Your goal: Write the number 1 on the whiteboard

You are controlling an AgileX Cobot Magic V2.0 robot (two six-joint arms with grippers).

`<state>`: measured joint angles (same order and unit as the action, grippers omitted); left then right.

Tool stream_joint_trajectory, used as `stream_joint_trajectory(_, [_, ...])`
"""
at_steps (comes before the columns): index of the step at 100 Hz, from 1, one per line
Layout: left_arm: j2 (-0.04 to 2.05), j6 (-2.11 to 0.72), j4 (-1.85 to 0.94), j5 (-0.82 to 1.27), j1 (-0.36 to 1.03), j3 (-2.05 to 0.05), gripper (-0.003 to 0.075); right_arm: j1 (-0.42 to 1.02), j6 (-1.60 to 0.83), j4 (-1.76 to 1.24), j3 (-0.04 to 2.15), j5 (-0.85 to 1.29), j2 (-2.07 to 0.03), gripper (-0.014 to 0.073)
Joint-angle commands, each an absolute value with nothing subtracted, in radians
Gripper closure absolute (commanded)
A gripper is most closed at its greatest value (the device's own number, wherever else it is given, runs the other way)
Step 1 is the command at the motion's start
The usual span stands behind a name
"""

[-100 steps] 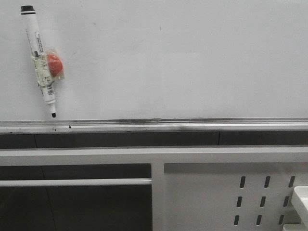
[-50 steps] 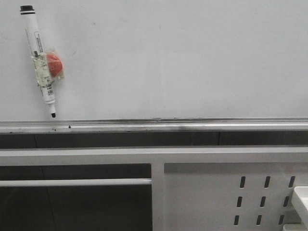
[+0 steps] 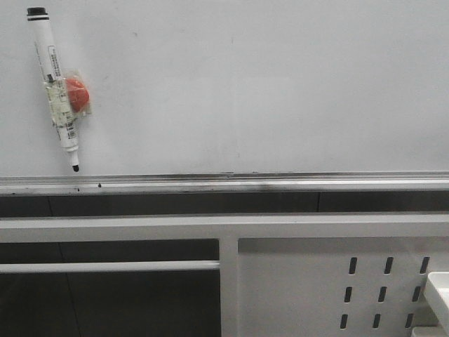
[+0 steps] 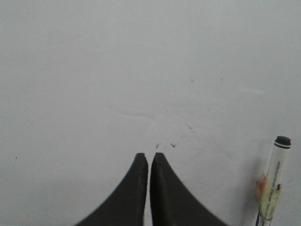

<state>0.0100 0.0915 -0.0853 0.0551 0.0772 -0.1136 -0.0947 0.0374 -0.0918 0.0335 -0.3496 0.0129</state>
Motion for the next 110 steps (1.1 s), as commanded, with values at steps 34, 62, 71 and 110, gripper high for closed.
stream_joint_trajectory(34, [0.35, 0.097, -0.101, 0.045, 0.075, -0.39, 0.074, -0.102, 0.13, -0.094, 0.436, 0.37, -0.09, 0.0663])
stream_joint_trajectory(62, [0.463, 0.097, -0.105, 0.037, 0.075, -0.385, 0.074, -0.102, -0.066, -0.162, 0.496, 0.459, -0.179, 0.0663])
stream_joint_trajectory(71, [0.502, 0.097, -0.105, 0.01, 0.077, -0.38, 0.0739, -0.06, -0.157, -0.2, 0.533, 0.478, -0.251, 0.0663])
stream_joint_trajectory(110, [0.577, 0.097, -0.187, -0.036, 0.078, -0.38, 0.0228, 0.134, -0.155, -0.23, 0.501, 0.388, -0.49, 0.0663])
